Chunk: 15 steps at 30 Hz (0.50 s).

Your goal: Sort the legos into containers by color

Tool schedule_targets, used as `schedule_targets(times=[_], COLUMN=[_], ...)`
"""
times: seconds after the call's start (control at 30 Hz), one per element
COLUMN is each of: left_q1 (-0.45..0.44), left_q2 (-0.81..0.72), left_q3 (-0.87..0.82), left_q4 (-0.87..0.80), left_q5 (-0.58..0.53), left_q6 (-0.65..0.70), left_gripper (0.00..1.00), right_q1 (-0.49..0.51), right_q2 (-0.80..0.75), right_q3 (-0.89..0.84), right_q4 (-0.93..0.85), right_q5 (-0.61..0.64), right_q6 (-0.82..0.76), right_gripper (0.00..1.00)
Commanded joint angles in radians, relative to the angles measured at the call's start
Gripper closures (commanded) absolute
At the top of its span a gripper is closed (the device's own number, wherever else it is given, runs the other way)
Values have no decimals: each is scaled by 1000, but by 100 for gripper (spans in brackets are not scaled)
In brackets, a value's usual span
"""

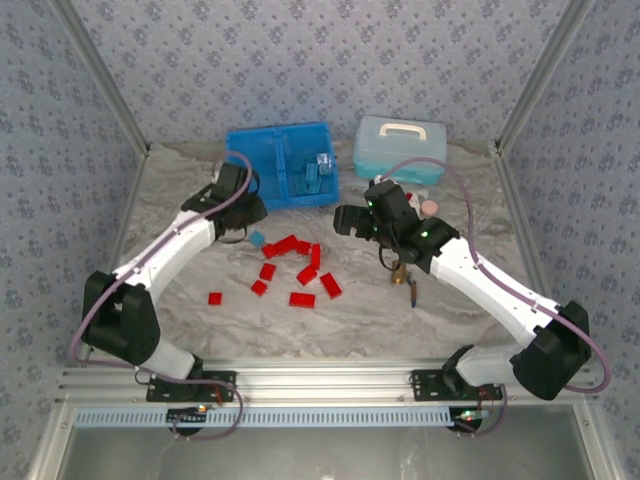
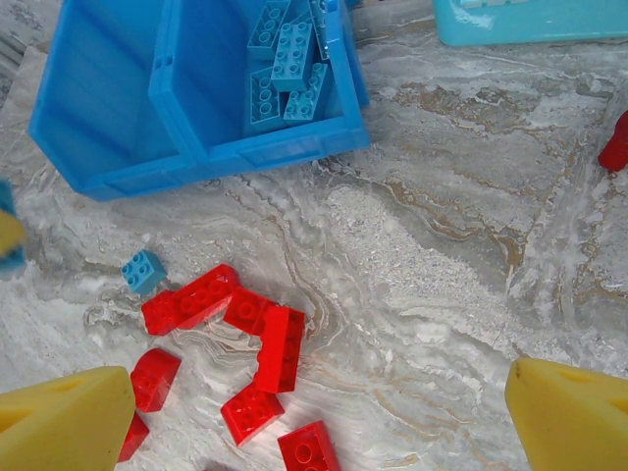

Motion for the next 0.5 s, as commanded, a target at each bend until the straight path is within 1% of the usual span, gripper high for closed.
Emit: schedule_targets(times=[0.0, 0.13, 0.27, 0.33, 0.47], left_q1=[-22, -28, -30, -30, -30], left_q2=[73, 228, 426, 537, 767], left_q3=[135, 319, 554, 692, 1022], left_q4=[18, 55, 40, 12, -100], left_q5=[-29, -41, -58, -70, -107], left_q6=[57, 84, 152, 195, 265], left_gripper=[81, 82, 83, 83, 83], right_q1=[5, 6, 4, 0, -9], right_q2=[-7, -6, -9, -10, -9], right_q3=[-9, -6, -7, -9, -14], right_q4=[13, 7, -6, -9, -4], right_q5=[11, 9, 18, 21, 18], right_q6=[9, 9, 9, 7, 3], right_gripper=[0, 0, 0, 0, 0])
